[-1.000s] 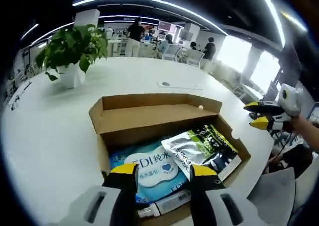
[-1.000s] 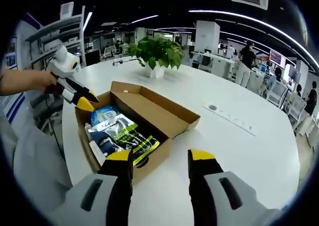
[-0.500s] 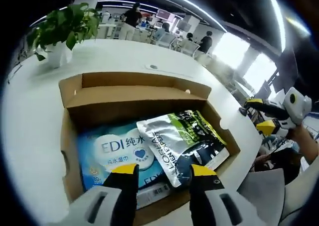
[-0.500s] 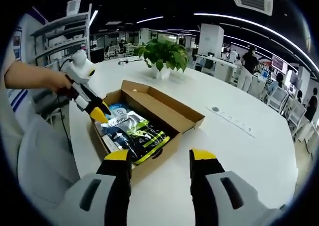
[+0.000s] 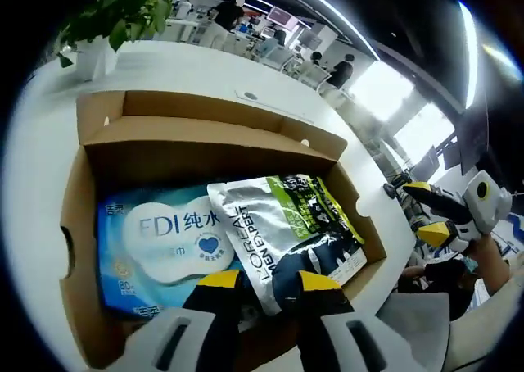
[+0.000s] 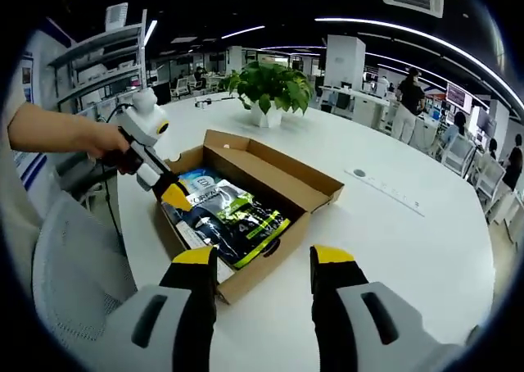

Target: Operate the shoe box by opening the lid, removing the specified soft item, and placing it in the target area until the item is outside and the box remains undamaged.

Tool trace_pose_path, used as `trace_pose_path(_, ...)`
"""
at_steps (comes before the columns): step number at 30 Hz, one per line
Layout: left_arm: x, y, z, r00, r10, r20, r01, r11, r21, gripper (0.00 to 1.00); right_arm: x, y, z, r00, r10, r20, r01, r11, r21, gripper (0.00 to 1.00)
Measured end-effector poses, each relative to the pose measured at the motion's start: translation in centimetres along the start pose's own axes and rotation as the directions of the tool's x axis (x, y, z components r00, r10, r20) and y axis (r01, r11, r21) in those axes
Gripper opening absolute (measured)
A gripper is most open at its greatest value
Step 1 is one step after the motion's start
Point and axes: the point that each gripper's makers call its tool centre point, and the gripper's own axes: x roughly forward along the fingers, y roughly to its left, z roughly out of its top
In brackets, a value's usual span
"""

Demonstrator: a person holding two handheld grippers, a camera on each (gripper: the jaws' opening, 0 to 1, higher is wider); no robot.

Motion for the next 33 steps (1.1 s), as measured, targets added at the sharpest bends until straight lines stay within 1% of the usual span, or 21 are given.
trace_pose_path(1,0.1,0.0,0.1,1.000,0.003,0.002,-0.003,1.000,0.002,0.22,0.0,0.0,-0.1,1.000,0.001,-0.001,-0.001,1.000,0.002,0.42)
trace_pose_path(3,0.1,0.1,0.0,1.000,0.006,-0.002,-0.006,1.000,0.003,0.14,0.2,0.1,-0.2,1.000,0.004,-0.003,-0.004,1.000,0.006,0.42)
trace_pose_path(5,0.1,0.1,0.1,1.000,0.000,0.002,0.000,1.000,-0.012,0.10,0.4,0.3,-0.2,1.000,0.010,-0.005,-0.010,1.000,0.011,0.42)
trace_pose_path(7,0.2,0.0,0.1,1.000,-0.001,0.006,0.001,1.000,0.005,0.04,0.7,0.5,-0.4,1.000,0.017,-0.011,-0.017,1.000,0.014,0.42)
trace_pose_path(13,0.0,-0.2,0.1,1.000,-0.009,0.015,0.009,1.000,0.006,0.01,1.6,1.0,-0.7,0.999,0.032,-0.031,-0.031,0.999,0.031,0.41)
trace_pose_path(18,-0.8,0.4,0.1,1.000,0.012,0.021,-0.013,0.999,0.030,0.00,2.5,1.6,-1.0,0.998,0.049,-0.048,-0.046,0.997,0.054,0.39)
trace_pose_path(21,-1.4,1.0,0.1,0.999,0.028,0.028,-0.029,0.999,0.029,0.00,3.3,2.2,-1.1,0.996,0.067,-0.056,-0.063,0.996,0.063,0.40)
trace_pose_path(24,-2.1,1.6,0.1,0.999,0.040,0.035,-0.041,0.999,0.029,0.00,3.9,2.6,-0.7,0.996,0.076,-0.035,-0.074,0.995,0.062,0.41)
trace_pose_path(27,-2.7,2.3,-0.1,0.997,0.065,0.036,-0.066,0.997,0.029,0.00,4.8,3.3,-0.8,0.994,0.101,-0.044,-0.098,0.993,0.071,0.39)
trace_pose_path(31,-3.2,2.8,0.0,0.996,0.079,0.044,-0.080,0.996,0.028,0.00,5.9,4.1,-0.9,0.990,0.123,-0.064,-0.118,0.991,0.070,0.36)
trace_pose_path(33,-3.4,3.1,0.0,0.995,0.088,0.046,-0.089,0.995,0.035,0.00,6.4,4.8,-1.1,0.985,0.149,-0.090,-0.140,0.985,0.096,0.30)
